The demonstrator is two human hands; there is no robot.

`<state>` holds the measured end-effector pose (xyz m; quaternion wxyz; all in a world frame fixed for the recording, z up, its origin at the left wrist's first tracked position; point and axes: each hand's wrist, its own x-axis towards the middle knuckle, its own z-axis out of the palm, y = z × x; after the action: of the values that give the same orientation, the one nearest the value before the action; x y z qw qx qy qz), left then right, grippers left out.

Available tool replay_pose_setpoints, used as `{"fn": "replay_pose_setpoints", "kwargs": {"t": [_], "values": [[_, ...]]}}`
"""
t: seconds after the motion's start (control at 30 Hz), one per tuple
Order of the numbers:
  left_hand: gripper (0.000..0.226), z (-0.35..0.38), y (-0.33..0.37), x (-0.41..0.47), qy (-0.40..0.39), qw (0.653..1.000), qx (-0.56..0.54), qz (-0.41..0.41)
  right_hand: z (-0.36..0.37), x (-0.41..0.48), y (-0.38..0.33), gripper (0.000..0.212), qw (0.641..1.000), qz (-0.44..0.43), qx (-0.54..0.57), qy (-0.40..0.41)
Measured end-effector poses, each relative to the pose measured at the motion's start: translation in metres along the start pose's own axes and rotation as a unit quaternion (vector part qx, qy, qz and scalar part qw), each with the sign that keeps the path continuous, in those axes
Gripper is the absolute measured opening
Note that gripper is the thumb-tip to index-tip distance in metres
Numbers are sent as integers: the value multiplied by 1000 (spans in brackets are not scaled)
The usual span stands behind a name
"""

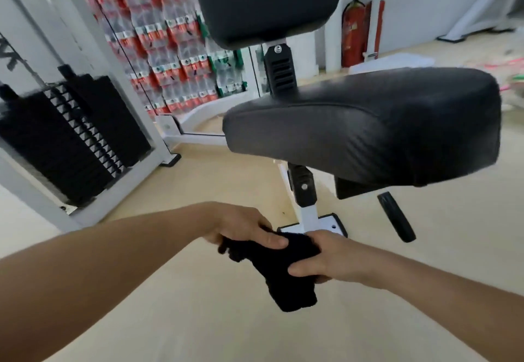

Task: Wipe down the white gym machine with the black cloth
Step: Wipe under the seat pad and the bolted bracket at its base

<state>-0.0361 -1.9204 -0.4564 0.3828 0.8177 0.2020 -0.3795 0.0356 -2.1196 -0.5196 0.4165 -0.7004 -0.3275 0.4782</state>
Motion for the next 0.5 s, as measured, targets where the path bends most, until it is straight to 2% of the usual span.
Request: {"fn": "replay_pose_setpoints", "kwargs": {"t": [0.13, 0.2, 0.27, 0.33, 0.43, 0.47, 0.5], "values": [[27, -48, -34, -13, -31, 997, 63, 14, 20, 14, -32, 40, 996, 14, -56, 70], [14, -74, -55, -15, 36, 995, 85, 40, 38, 21, -47, 52, 983, 19, -137, 118], [13, -100, -76, -16, 130, 986, 63, 85, 56, 28, -62, 65, 956, -12, -240, 167], [18, -120, -93, -16, 176, 976, -24, 123, 72, 39, -83, 66, 904, -49, -379, 194], [21, -137, -107, -7, 187, 953, -185, 152, 90, 68, -124, 64, 787, -56, -574, 219], [21, -140, -109, -1, 198, 943, -214, 162, 91, 80, -133, 58, 762, -36, -608, 219], [19, -142, -112, 5, 210, 936, -224, 171, 91, 94, -137, 49, 754, -11, -619, 220]]}}
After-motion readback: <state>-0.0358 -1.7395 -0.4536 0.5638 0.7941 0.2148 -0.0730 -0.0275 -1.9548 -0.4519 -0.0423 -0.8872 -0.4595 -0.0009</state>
